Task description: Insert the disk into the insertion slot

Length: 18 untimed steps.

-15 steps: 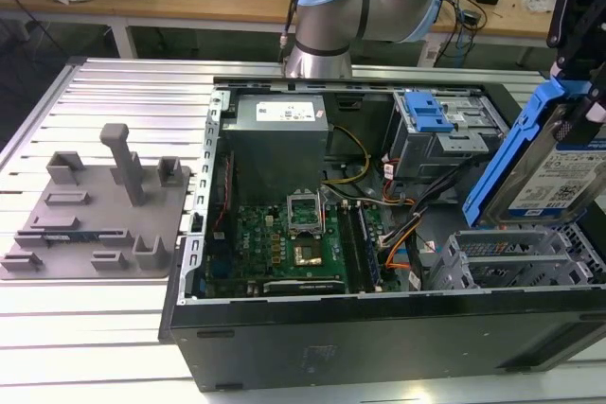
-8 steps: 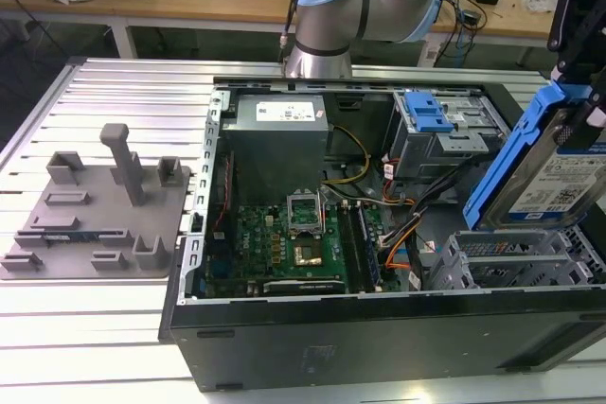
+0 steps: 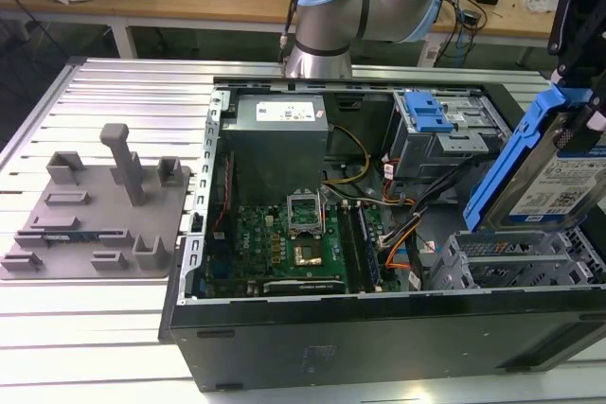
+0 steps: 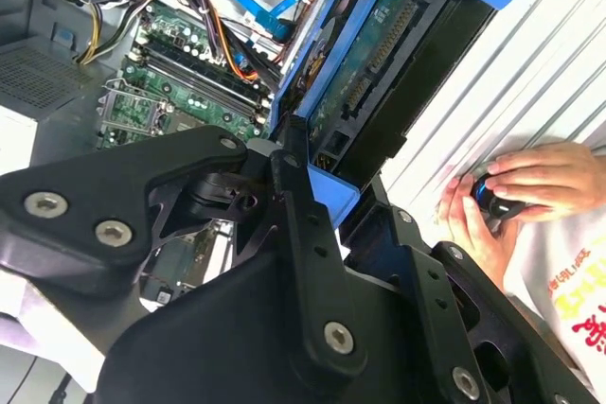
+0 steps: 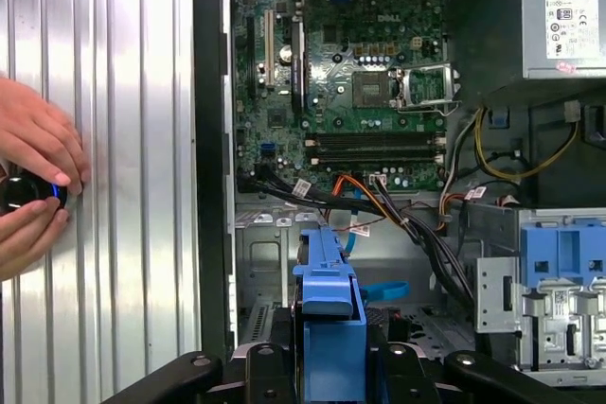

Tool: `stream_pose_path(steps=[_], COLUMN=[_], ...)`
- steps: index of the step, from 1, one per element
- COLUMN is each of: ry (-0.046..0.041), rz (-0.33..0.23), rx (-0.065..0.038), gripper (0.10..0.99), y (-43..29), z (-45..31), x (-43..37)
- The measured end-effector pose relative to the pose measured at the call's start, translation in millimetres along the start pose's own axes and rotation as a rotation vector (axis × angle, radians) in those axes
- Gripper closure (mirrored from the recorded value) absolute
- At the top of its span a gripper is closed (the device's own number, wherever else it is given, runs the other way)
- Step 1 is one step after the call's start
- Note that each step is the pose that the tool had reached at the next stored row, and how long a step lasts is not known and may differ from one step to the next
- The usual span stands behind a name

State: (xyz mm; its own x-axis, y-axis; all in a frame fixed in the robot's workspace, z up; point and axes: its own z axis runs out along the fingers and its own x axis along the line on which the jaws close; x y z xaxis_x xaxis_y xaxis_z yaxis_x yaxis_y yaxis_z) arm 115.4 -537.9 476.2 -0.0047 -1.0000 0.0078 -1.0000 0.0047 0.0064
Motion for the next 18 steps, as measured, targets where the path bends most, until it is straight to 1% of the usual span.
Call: stream_pose_path(steps=[11,18], ry=[0.0,0.0], rz=[-0.012,-0.018], rx=[0.0,0.0], gripper=[0.718,0.718], y=[-0.7,-0.8], z=[3.9,9.2], x=[2.2,3.9])
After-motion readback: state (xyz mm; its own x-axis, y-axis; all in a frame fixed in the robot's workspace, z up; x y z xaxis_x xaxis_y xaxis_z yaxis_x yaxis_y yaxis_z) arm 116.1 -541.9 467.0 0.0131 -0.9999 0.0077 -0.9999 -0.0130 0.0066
